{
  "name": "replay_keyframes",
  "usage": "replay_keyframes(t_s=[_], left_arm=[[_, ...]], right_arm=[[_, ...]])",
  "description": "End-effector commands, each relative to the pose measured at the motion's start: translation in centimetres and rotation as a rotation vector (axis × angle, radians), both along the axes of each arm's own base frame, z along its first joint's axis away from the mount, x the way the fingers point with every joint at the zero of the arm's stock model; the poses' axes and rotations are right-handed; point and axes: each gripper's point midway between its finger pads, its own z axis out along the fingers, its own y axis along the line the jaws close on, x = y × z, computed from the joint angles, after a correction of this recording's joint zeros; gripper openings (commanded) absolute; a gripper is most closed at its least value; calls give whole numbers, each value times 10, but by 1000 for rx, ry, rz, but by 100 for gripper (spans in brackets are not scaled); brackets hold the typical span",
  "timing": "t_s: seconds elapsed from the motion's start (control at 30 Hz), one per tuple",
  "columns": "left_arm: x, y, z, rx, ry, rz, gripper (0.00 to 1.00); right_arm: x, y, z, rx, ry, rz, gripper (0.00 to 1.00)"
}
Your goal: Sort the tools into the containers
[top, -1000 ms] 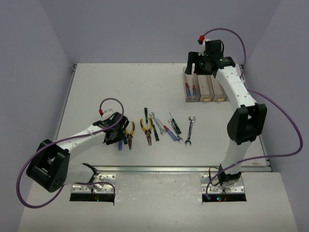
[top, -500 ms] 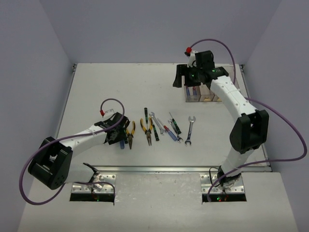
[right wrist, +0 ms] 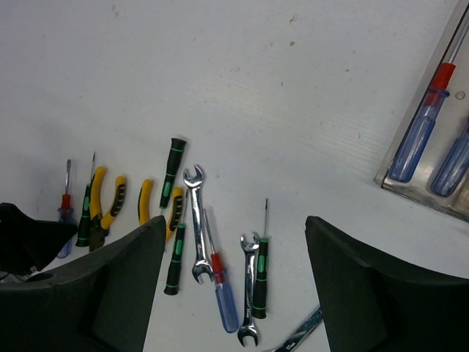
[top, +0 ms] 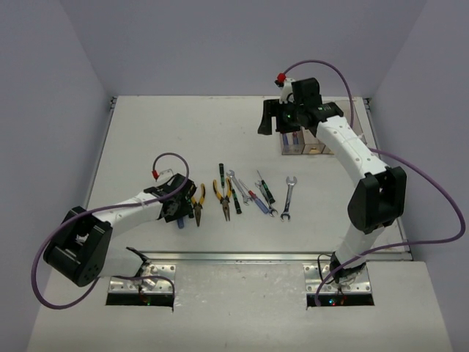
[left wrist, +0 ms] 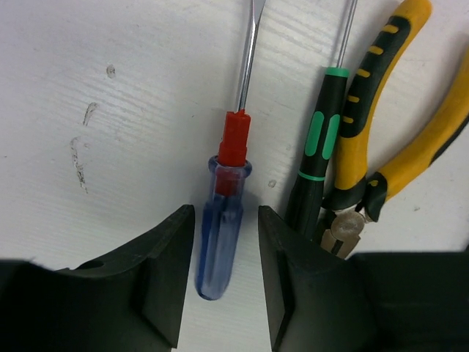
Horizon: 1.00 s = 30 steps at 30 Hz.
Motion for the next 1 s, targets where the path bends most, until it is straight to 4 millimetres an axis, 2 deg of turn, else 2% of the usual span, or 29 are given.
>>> replay_keyframes(t_s=[0.0,0.03,0.17,0.2,0.3,0.37,0.43,0.47,0.53,0.6,0.67,0.8,0.87,0.97], left_arm=[[-3,-4,-15,-9,25,0,34],[-4,-4,-17,-10,29,-1,32],[-4,-3,-17,-3,31,0,8],[-3,-3,-13,-3,21,4,4],[5,-4,6,-19,-37,11,0],[14,-12,28,-71,-123,-4,0],[21,-30,51,-158,-212,-78,0],[26,-49,69,-240,-292,-153,0],[36,-92,121,-435,-510,-334,0],[30,-110,146,-548,-623,-433,0],[24,-129,175,-668,-722,-531,0],[19,-150,190,-769,-749,-627,0],[18,-156,195,-799,-765,-655,0],[19,-158,201,-808,-793,-663,0]], right_arm=[[-1,9,24,38,-66,29,76],[-1,9,26,43,-69,32,76],[-9,17,31,85,-68,66,76],[-14,22,33,121,-64,87,77],[-32,44,38,266,-45,162,82],[-48,64,42,383,-15,237,86],[-63,82,45,468,14,303,89],[-72,94,45,528,39,336,90],[-93,116,47,649,99,398,92],[-97,125,50,734,87,390,90],[-108,135,49,792,120,375,84],[-133,159,46,798,147,443,79],[-139,166,43,780,147,447,76],[-145,169,37,770,158,443,63]])
